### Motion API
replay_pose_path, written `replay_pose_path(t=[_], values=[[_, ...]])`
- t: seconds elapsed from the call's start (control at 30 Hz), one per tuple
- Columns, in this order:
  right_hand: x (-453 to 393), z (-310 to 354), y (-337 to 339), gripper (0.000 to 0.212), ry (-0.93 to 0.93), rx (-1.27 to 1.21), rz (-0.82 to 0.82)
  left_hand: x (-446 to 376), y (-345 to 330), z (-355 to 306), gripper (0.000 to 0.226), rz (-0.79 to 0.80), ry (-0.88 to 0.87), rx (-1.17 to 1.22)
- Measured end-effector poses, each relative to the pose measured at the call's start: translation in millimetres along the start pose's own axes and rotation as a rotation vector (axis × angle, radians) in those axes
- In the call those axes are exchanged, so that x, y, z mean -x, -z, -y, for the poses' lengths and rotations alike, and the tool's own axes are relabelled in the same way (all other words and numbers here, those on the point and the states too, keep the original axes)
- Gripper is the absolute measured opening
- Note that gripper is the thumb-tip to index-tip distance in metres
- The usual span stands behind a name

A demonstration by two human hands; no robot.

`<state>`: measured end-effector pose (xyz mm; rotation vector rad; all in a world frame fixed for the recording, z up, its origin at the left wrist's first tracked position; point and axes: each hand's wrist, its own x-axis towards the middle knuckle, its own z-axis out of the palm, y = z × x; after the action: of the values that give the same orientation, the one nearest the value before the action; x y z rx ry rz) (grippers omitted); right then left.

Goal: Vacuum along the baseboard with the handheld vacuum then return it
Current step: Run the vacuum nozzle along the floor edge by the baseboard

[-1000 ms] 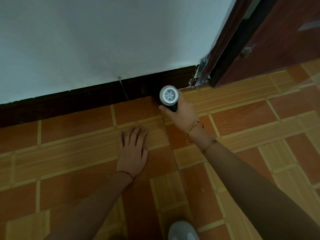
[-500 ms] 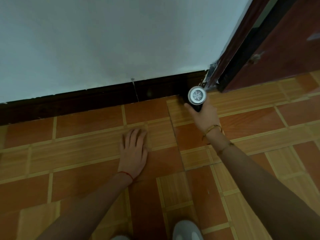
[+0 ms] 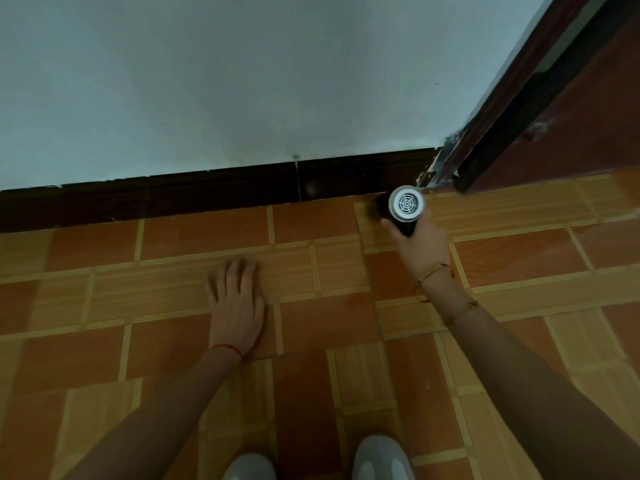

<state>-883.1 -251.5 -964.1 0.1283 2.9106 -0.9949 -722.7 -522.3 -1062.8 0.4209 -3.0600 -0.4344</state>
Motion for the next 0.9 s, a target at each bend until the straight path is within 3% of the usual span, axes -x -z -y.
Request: replay_pose_path(t=[0.17, 0.43, 0.7, 0.9], values=[[9, 8, -11, 0.067, 0.066, -0.027, 0.026, 3, -4, 3, 0.056, -0.015, 0.013, 0.021], [18, 66, -57, 0.064, 0.287, -0.020, 0.244, 3, -4, 3, 0.053, -0.031, 0.003, 0.051], [5, 38, -44, 0.073, 0.097, -0.050, 0.057, 3, -3, 3, 0.052, -0.029, 0.004, 0.044], [12, 66, -64, 0.065, 0.228, -0.098, 0.138, 3, -2, 4, 0.053, -0.025, 0.003, 0.060]])
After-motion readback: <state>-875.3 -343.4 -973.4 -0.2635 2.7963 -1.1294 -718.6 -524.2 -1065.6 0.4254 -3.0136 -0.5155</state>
